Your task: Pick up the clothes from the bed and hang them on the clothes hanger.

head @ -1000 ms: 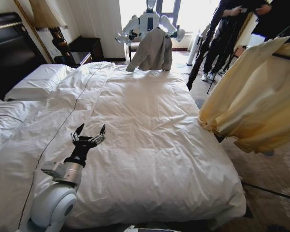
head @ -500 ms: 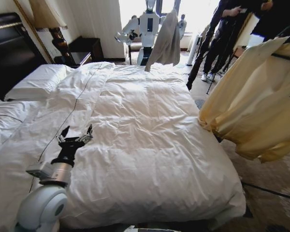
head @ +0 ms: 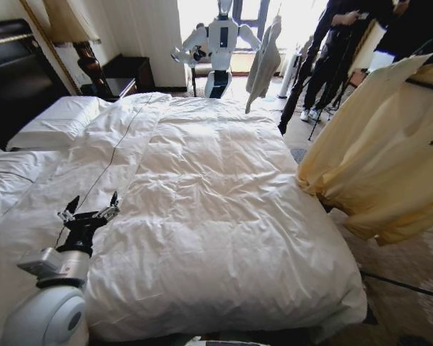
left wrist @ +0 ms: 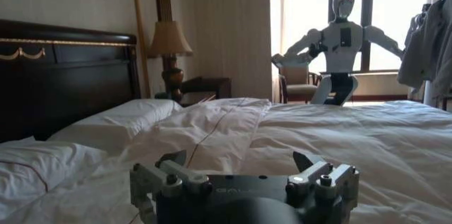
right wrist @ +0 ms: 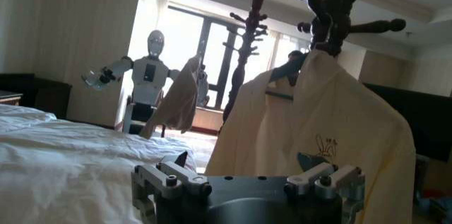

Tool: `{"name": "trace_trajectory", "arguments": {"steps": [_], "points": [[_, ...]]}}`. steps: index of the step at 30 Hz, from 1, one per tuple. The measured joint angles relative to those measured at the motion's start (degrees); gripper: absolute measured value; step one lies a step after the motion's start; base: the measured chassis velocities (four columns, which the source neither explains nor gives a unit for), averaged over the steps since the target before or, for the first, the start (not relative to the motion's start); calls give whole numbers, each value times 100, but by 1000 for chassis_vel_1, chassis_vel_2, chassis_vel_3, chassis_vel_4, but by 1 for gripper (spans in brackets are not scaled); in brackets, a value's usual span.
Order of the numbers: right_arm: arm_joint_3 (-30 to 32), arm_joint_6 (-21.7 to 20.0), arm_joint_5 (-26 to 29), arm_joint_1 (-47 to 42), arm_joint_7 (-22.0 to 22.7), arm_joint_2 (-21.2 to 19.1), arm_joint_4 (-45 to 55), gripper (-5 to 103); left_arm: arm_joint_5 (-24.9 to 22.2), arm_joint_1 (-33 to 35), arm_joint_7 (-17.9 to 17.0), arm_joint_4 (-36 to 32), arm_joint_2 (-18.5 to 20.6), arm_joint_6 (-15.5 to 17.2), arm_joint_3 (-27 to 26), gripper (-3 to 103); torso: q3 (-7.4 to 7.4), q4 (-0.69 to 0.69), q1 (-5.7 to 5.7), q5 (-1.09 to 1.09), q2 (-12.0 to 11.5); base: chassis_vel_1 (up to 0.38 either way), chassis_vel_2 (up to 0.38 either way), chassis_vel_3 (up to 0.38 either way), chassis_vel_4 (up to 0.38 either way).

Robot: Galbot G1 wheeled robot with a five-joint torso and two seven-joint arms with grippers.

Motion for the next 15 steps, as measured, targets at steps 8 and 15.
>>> {"name": "trace_trajectory", "arguments": {"steps": [8,15], "points": [[-2280,692,-1809,520,-72,-695,-347,100,327,192,117,0,-345,-347,434,100,1,-1,1,0,-1,0,0,0,0],[-3345,753,-2344,846,-549,-834,-509,100,430,221,212,0,-536,-449,768,100,1,0,1,0,-1,0,0,0,0]]}}
